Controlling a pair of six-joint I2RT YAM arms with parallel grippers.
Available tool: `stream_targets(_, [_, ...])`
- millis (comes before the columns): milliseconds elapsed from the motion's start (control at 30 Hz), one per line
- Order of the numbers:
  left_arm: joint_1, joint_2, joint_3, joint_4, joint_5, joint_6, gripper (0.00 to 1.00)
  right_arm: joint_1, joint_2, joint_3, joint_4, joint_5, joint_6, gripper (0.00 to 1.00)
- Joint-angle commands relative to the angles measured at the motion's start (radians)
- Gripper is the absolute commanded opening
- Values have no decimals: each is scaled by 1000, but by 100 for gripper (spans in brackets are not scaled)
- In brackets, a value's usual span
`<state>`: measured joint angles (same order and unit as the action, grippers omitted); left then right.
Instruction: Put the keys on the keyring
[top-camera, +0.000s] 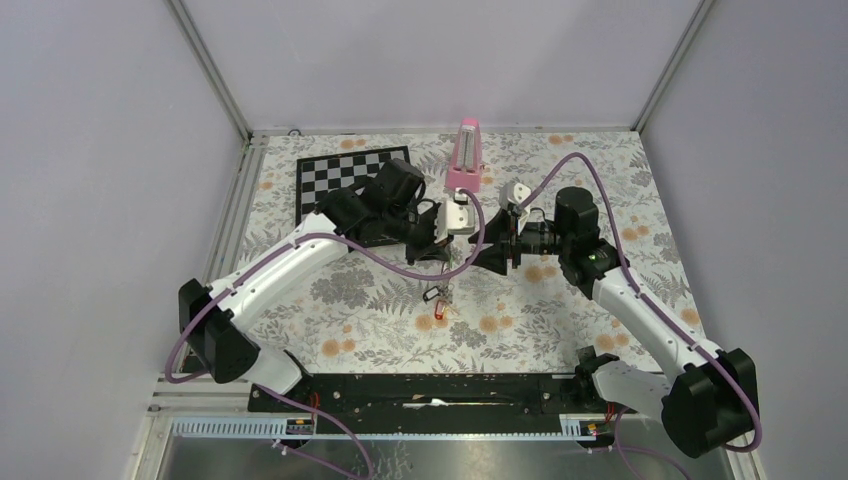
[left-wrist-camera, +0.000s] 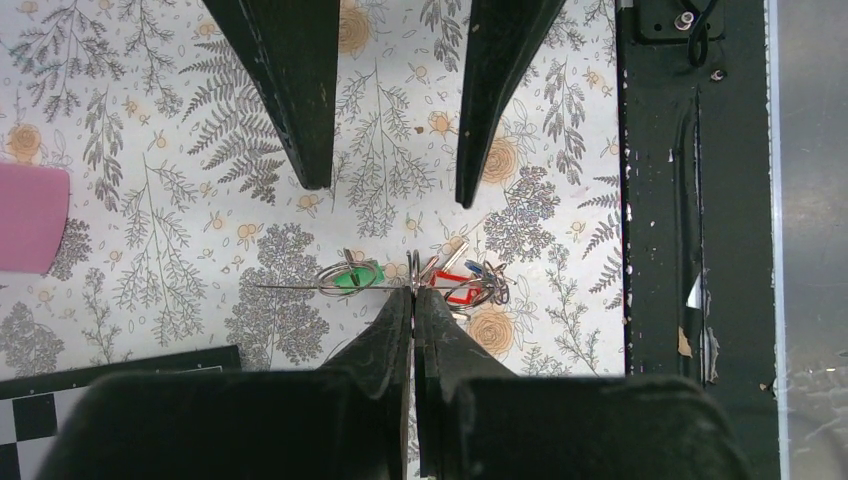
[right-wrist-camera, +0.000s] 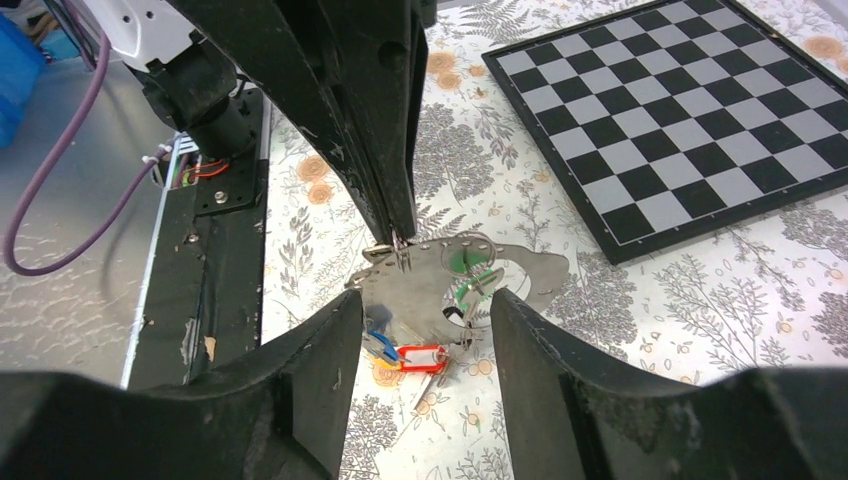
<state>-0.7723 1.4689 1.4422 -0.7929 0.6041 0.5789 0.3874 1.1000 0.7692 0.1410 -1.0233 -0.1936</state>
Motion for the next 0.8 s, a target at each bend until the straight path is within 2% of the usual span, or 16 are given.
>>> stream_targets(0, [-13, 15, 66, 13, -10, -11, 2, 22, 10, 12, 45, -43, 5, 58])
stream_targets(133, [-13, 28, 80, 14, 26, -35, 2, 38, 25, 10, 56, -41, 10, 59])
stream_targets(500, [-13, 47, 94, 14, 61, -56, 1, 66, 58, -14, 109, -55, 45, 51])
stream_targets(767, [-13, 45, 88, 14, 70, -57, 1, 70, 76, -21, 153, -61, 85, 34])
